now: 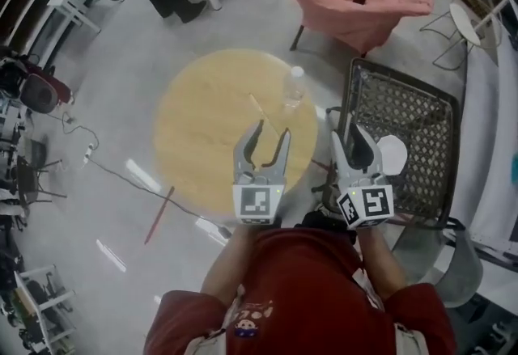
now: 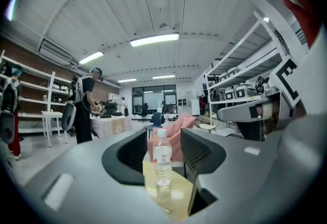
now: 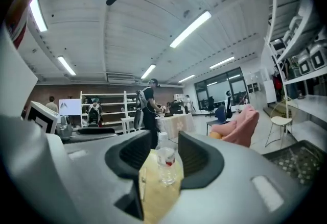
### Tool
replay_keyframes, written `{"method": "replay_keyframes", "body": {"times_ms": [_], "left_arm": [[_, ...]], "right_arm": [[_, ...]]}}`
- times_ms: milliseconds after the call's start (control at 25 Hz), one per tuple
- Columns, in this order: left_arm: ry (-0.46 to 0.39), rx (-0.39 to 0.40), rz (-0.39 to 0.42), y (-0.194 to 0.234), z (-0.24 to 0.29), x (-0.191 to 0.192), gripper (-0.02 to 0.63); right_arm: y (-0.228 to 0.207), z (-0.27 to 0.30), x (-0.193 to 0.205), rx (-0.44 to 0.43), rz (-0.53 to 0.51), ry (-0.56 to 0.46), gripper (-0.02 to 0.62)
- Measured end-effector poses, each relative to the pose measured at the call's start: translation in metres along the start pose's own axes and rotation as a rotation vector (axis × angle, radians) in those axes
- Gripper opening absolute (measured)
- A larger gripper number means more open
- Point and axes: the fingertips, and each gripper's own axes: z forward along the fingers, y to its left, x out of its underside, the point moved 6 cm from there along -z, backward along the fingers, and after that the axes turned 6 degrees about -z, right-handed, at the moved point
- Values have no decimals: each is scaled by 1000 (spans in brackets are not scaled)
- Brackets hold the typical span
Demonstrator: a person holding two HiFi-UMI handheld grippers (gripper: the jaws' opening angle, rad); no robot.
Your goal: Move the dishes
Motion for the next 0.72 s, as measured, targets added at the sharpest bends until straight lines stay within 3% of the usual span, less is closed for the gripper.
{"method": "replay_keyframes", "body": {"times_ms": [280, 440, 720], "left_arm": [[-126, -82, 17, 43, -47, -19, 193], [-132, -127, -2, 67, -66, -20, 181], [-159, -179, -32, 103, -85, -23, 123]], "right_arm": [[52, 26, 2, -111, -27, 8, 163], [79, 40, 6, -176, -24, 29, 163], [109, 72, 21, -208, -36, 98, 164]]}}
